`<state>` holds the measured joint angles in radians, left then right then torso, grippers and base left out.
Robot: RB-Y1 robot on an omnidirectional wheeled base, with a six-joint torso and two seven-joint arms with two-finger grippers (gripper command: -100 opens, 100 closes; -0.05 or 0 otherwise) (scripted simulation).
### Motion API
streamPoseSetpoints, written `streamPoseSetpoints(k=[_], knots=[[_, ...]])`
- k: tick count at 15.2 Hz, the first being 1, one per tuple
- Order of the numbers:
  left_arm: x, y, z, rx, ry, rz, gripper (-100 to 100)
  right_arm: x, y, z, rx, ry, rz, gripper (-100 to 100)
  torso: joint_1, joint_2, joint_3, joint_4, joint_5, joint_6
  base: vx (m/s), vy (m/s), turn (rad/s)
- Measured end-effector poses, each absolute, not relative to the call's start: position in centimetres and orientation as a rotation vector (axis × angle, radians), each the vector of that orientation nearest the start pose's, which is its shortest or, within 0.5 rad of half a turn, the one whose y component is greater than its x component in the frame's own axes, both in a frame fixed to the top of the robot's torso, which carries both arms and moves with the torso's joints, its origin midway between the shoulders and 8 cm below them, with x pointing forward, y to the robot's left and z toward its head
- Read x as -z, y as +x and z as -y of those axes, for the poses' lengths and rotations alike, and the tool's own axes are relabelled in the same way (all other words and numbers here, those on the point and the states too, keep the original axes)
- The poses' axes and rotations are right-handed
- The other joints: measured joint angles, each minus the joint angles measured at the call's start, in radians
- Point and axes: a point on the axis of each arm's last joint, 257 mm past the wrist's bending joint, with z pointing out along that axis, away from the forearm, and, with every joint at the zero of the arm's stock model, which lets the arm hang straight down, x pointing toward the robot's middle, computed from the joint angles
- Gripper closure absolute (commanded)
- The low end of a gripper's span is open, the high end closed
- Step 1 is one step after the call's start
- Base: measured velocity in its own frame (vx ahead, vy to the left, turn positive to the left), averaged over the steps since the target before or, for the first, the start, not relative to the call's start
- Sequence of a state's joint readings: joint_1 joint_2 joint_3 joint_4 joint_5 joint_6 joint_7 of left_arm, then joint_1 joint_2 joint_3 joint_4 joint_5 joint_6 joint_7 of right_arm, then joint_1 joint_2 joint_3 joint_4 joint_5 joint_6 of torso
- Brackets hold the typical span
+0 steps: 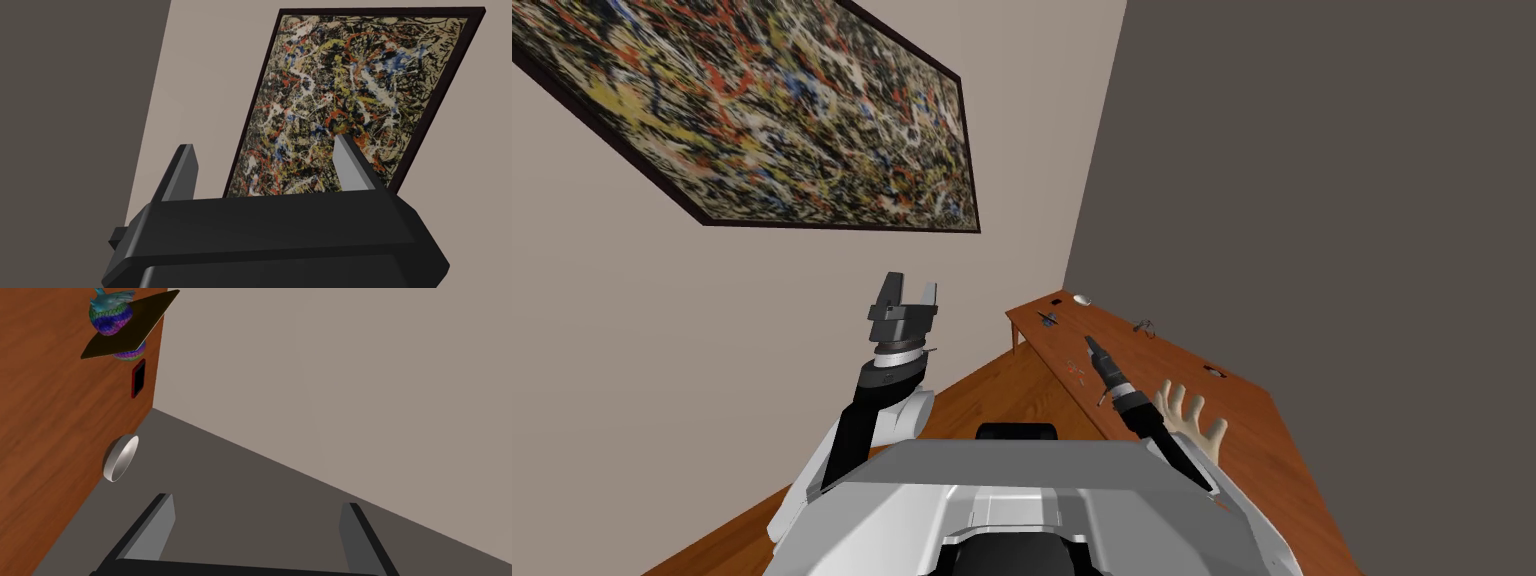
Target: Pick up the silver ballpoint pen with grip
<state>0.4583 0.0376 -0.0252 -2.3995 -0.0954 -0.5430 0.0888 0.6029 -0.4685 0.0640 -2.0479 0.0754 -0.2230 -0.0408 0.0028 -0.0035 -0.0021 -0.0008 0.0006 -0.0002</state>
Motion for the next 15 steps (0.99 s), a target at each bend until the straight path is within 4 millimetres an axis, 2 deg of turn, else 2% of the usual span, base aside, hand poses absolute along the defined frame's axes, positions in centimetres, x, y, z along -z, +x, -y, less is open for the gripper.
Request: streamPoseSetpoints(k=[3,5,9,12,15], knots=[[-9.3,31.2,-24.2,1.408,-0.443,-0.542,0,23.0,37.2,29.9,-0.975,0.793,-1.511,-100,0.000,0.000,0.000,0.000,0.000,0.000,0.045,0.037,0.087],[-9.3,31.2,-24.2,1.408,-0.443,-0.542,0,25.4,36.8,31.3,-0.933,0.828,-1.574,-100,0.000,0.000,0.000,0.000,0.000,0.000,0.063,0.045,0.098],[-9.3,31.2,-24.2,1.408,-0.443,-0.542,0,30.5,34.9,33.3,-0.840,0.904,-1.696,-100,0.000,-0.001,0.000,0.000,0.000,0.000,0.060,0.044,0.097],[-9.3,31.2,-24.2,1.408,-0.443,-0.542,0,34.1,33.0,36.0,-0.751,0.965,-1.787,-100,0.001,-0.001,-0.001,0.000,0.000,0.000,0.064,0.048,0.099],[-9.3,31.2,-24.2,1.408,-0.443,-0.542,0,36.2,31.6,37.6,-0.685,1.009,-1.845,-100,0.000,0.000,0.000,0.000,0.000,0.000,0.043,0.027,0.054]])
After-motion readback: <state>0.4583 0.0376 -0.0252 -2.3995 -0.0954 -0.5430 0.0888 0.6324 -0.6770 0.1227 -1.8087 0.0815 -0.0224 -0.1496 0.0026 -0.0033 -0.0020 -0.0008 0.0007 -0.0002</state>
